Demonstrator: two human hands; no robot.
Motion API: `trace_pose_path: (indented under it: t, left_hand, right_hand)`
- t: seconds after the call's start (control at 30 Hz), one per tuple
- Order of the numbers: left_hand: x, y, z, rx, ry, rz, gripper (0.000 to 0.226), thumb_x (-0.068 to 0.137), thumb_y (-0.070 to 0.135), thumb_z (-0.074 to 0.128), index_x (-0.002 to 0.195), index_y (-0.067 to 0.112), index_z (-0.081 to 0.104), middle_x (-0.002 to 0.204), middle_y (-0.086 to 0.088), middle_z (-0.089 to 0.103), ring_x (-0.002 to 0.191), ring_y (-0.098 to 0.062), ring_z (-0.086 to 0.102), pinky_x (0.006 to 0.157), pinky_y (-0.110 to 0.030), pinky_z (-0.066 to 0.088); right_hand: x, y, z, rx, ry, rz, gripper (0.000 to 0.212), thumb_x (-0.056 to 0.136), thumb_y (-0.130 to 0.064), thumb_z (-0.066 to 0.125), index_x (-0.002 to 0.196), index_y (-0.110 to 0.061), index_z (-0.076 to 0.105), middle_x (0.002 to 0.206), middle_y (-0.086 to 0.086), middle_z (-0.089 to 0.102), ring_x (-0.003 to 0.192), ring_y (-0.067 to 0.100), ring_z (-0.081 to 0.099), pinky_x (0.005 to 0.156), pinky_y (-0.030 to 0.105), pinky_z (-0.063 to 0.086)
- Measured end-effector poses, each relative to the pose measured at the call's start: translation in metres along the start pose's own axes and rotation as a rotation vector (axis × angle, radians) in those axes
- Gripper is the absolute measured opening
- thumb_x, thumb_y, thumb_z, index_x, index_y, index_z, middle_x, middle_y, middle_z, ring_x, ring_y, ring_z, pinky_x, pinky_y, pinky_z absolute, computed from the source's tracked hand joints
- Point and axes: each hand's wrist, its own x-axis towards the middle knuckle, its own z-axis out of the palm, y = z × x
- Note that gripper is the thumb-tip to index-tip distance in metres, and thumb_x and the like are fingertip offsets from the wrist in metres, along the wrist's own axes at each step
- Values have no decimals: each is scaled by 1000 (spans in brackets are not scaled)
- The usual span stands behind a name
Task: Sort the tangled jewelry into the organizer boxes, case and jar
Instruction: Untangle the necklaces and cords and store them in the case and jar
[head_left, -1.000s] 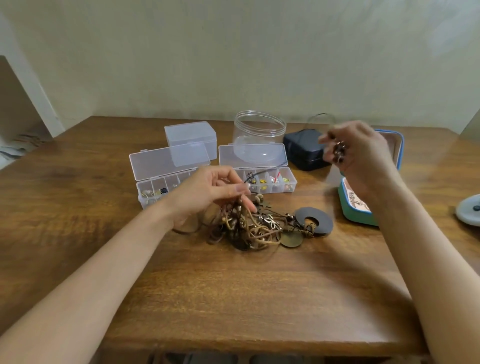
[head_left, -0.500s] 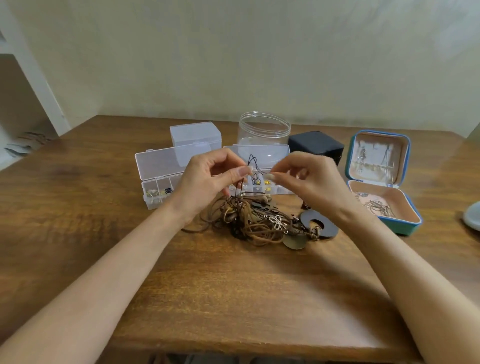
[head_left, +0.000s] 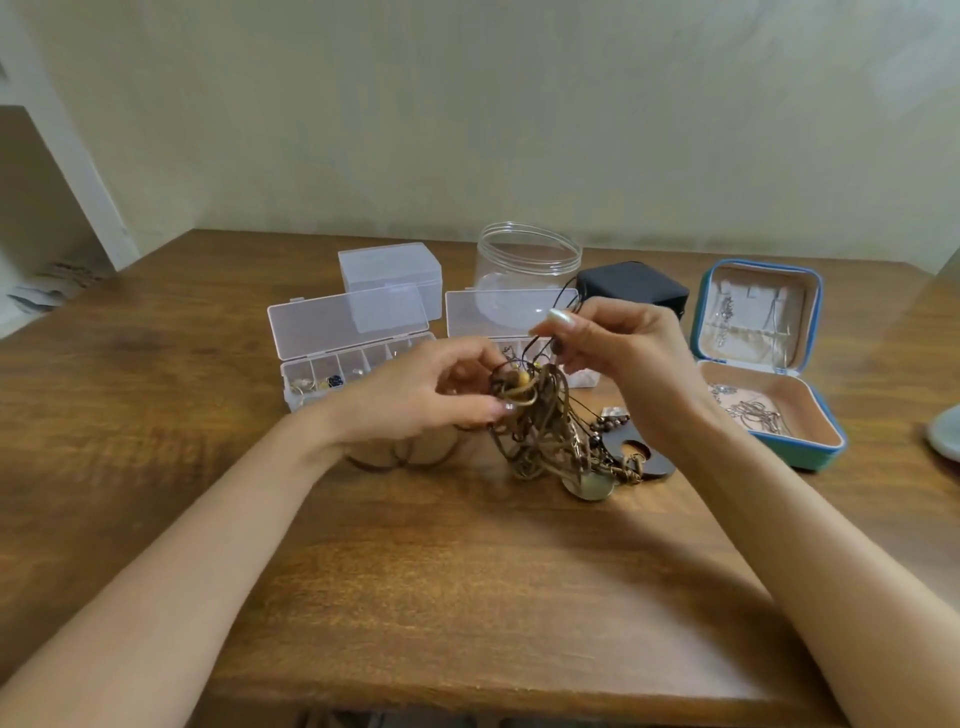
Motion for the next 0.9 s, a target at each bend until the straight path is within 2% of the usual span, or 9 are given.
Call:
trace_pose_path:
  t: [0.1,0.2,0.27,0.37,0.5,0.6,0.67,0.77,0.9]
  left_hand:
    - [-2,-1,-7,-202,0,0,23,79,27,71,97,18,60,92,9,67,89,-4,62,77,-17,49]
    - [0,-2,-3,-507,-9,-69,43,74,34,62,109,9,59,98,1,69,94,-13,64,78,-24,52]
    - [3,-4,2,-699,8,-135,40,81,31,54,112,6,59,101,-6,67,95,-19,62,78,-31,53]
    - [5,-6,8,-861,74,-228,36,88,28,52,116,7,57,106,-13,62,103,-29,55,83,-38,49]
    - [6,-5,9,-860,164,-266,27,82,23,55,104,11,65,89,-6,67,79,-17,62,71,-29,53]
    - [6,-3,6,-806,207,-248,19,89,17,51,88,15,69,79,1,70,76,-10,63,72,-26,53]
    - [5,-3,4,-831,216,-240,23,90,12,49,81,13,70,78,0,69,75,-11,63,70,-24,54]
    - [2,-5,1,-845,200,-240,10,87,6,54,91,7,63,80,-3,68,77,-15,60,68,-22,54]
    - [-2,-7,-6,-892,78,-245,33,71,4,57,103,6,57,90,-8,64,77,-14,61,64,-22,53]
  right_hand:
    - [1,4,-6,133,-74,117,11,76,-19,66,70,-16,74,80,8,68,71,14,61,68,22,54]
    - [2,7,-6,211,-144,185,21,82,-13,61,95,2,69,79,2,69,74,14,60,67,23,53]
    - [0,7,-2,281,-181,225,27,87,-11,56,104,9,63,78,0,69,73,14,58,67,21,52]
    - [-3,6,4,354,-264,241,22,83,-13,58,100,-8,71,79,2,68,72,12,59,67,22,51]
    - [-5,8,11,260,-286,220,18,81,-9,63,98,-13,71,83,6,64,69,12,56,62,21,44]
    - [-6,10,13,58,-161,171,13,86,-8,63,98,-10,68,67,4,59,55,9,50,50,17,39]
    - [-6,10,14,-33,-125,160,21,79,-18,68,98,-10,64,64,3,59,54,10,49,48,18,40]
    - [-6,10,15,-77,-166,172,36,68,-30,71,98,-13,61,63,-1,61,53,9,50,50,21,42]
    - [-6,8,14,-70,-130,99,30,69,-32,67,93,-14,65,59,-3,60,54,8,52,51,21,41]
